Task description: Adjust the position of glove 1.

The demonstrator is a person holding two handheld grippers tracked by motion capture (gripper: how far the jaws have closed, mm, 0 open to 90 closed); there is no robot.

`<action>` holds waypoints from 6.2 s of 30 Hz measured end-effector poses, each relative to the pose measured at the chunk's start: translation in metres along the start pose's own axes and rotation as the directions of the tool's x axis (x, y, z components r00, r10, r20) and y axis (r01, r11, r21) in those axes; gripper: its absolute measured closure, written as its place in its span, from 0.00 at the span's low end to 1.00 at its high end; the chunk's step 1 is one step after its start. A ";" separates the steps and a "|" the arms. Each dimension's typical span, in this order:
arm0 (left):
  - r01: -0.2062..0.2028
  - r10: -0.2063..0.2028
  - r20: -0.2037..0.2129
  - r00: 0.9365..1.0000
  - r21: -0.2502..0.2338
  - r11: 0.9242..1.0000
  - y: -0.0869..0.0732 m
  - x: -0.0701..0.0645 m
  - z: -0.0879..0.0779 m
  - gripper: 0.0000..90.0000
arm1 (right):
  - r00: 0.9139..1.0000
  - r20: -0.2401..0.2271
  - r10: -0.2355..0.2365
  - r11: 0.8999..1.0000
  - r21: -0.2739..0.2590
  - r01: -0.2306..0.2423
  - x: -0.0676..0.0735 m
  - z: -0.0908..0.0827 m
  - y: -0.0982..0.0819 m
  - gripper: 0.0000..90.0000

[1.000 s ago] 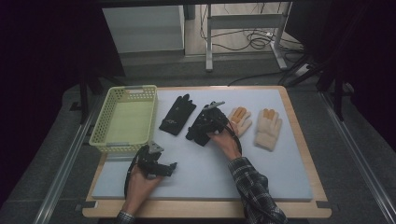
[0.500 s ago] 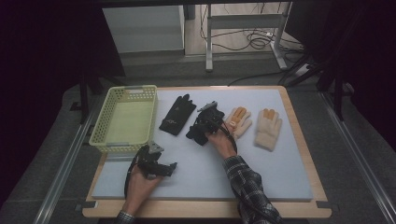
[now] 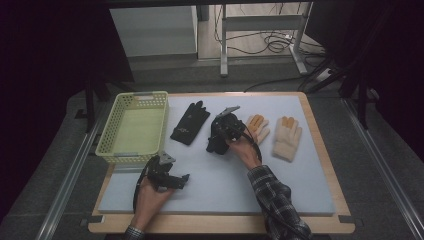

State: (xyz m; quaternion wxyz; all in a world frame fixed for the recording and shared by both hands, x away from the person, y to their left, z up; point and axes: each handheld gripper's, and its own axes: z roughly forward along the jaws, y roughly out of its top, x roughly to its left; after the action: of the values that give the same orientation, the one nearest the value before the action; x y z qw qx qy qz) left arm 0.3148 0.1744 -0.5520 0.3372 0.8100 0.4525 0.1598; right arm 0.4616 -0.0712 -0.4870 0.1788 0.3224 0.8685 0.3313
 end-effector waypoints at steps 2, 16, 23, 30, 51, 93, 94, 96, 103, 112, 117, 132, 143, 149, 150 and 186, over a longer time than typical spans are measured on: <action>0.001 -0.001 0.000 1.000 -0.002 1.000 0.000 0.000 0.000 0.00 | 1.000 -0.019 -0.021 1.000 -0.016 0.021 0.005 -0.015 0.000 0.90; 0.005 -0.005 -0.001 1.000 -0.006 1.000 0.000 0.000 0.000 0.00 | 0.977 -0.198 -0.083 0.995 -0.075 0.070 0.076 -0.075 -0.044 0.89; 0.005 -0.005 -0.001 1.000 -0.007 1.000 0.000 0.000 0.000 0.00 | 0.974 -0.216 -0.073 0.996 -0.062 0.061 0.086 -0.064 -0.063 0.67; 0.005 -0.005 -0.001 1.000 -0.007 1.000 0.000 0.000 0.000 0.00 | 0.982 -0.190 -0.014 0.997 -0.078 -0.001 0.059 -0.058 -0.050 0.62; 0.002 -0.002 0.001 1.000 -0.003 1.000 0.000 0.000 0.000 0.00 | 0.988 -0.149 0.033 0.998 -0.056 -0.042 0.037 0.038 0.028 0.69; 0.002 -0.002 0.002 1.000 -0.003 1.000 0.000 0.000 0.000 0.00 | 0.982 -0.184 0.033 0.998 -0.039 -0.041 0.035 0.065 0.052 0.96; 0.001 -0.001 0.001 1.000 -0.002 1.000 0.000 0.000 0.000 0.00 | 0.982 -0.187 0.017 0.999 -0.046 -0.026 0.035 0.057 0.052 0.96; 0.002 -0.002 0.001 1.000 -0.002 1.000 0.000 0.000 0.000 0.00 | 0.982 -0.188 0.007 0.998 -0.057 -0.018 0.035 0.049 0.052 0.96; 0.000 0.000 0.001 1.000 -0.002 1.000 0.000 0.000 0.000 0.00 | 0.980 -0.195 -0.035 0.995 -0.101 0.016 0.035 0.015 0.051 0.96; 0.001 -0.001 0.000 1.000 -0.003 1.000 0.000 0.000 0.000 0.00 | 0.975 -0.200 -0.095 0.986 -0.151 0.065 0.042 -0.026 0.047 0.97; 0.003 -0.003 -0.001 1.000 -0.006 1.000 0.000 0.000 0.000 0.00 | 0.968 -0.212 -0.135 0.982 -0.162 0.101 0.050 -0.058 0.036 0.97; -0.002 0.002 -0.001 1.000 0.000 1.000 0.000 0.000 0.000 0.00 | 0.971 -0.224 -0.084 0.996 -0.038 0.077 0.055 -0.026 -0.019 0.63; 0.003 -0.003 -0.001 1.000 -0.003 1.000 0.000 -0.001 0.000 0.00 | 0.984 -0.148 -0.101 0.995 0.005 0.103 0.064 0.004 -0.031 0.91; 0.000 0.000 -0.001 1.000 0.000 1.000 0.000 0.000 0.000 0.00 | 0.985 -0.148 -0.088 0.996 -0.030 0.084 0.064 -0.006 -0.030 0.94; 0.002 -0.002 0.000 1.000 -0.002 1.000 0.000 0.000 0.000 0.00 | 0.985 -0.154 -0.072 0.997 -0.042 0.067 0.063 -0.011 -0.029 0.95; -0.007 0.007 -0.002 1.000 0.002 1.000 0.000 0.000 0.000 0.00 | 0.987 -0.152 -0.059 0.998 -0.005 0.059 0.081 -0.038 -0.052 0.68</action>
State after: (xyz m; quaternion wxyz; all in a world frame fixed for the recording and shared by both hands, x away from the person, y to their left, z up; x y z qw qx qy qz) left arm 0.3147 0.1747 -0.5518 0.3354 0.8117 0.4503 0.1611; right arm 0.3597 -0.0635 -0.5034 0.1217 0.2702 0.8888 0.3497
